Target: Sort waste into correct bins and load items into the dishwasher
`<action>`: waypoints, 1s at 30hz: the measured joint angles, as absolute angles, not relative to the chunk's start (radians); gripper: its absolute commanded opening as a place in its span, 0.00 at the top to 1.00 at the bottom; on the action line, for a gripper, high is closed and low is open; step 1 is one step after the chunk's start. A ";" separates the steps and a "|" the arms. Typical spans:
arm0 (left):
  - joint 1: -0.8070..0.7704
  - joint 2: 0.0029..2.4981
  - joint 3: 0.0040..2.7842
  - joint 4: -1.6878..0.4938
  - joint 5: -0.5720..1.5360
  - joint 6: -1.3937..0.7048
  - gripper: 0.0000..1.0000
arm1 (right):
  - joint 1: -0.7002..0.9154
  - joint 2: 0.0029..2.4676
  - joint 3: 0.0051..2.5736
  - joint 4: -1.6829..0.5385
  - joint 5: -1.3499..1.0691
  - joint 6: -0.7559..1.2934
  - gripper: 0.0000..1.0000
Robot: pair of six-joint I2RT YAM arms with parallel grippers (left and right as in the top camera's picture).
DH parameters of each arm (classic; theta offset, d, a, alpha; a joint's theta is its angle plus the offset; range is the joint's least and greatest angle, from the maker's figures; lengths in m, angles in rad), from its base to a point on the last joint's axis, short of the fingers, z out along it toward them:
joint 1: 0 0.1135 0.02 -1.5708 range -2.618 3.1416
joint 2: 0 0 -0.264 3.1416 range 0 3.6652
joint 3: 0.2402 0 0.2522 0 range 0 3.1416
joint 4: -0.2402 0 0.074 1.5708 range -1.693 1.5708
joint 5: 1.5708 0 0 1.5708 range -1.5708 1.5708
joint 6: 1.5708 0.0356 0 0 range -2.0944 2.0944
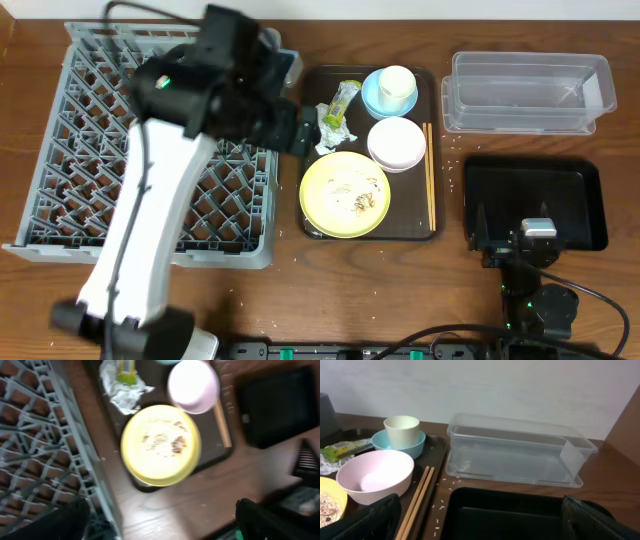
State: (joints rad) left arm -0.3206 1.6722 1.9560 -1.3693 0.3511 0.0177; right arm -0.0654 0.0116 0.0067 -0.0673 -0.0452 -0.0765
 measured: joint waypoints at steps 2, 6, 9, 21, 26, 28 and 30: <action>-0.337 1.723 1.966 -1.361 0.316 0.027 0.05 | -0.065 0.012 0.007 -0.067 -0.045 -0.076 0.01; -0.356 1.787 1.966 -1.313 0.280 0.031 0.06 | -0.065 0.012 0.007 -0.067 -0.045 -0.076 0.01; -0.361 1.798 1.966 -1.271 0.270 0.028 0.05 | -0.065 0.012 0.007 -0.067 -0.045 -0.076 0.01; -0.282 1.796 1.966 -1.217 0.152 -0.084 0.06 | -0.065 0.012 0.007 -0.064 -0.041 -0.077 0.01; -0.109 1.763 1.966 -1.230 0.116 -0.176 0.06 | -0.065 0.012 0.007 -0.026 -0.033 -0.077 0.01; -0.033 1.736 1.966 -1.235 0.107 -0.207 0.05 | -0.065 0.012 0.007 -0.038 -0.031 -0.077 0.01; 0.042 1.705 1.966 -1.244 0.101 -0.232 0.06 | -0.065 0.012 0.006 -0.019 -0.030 -0.077 0.01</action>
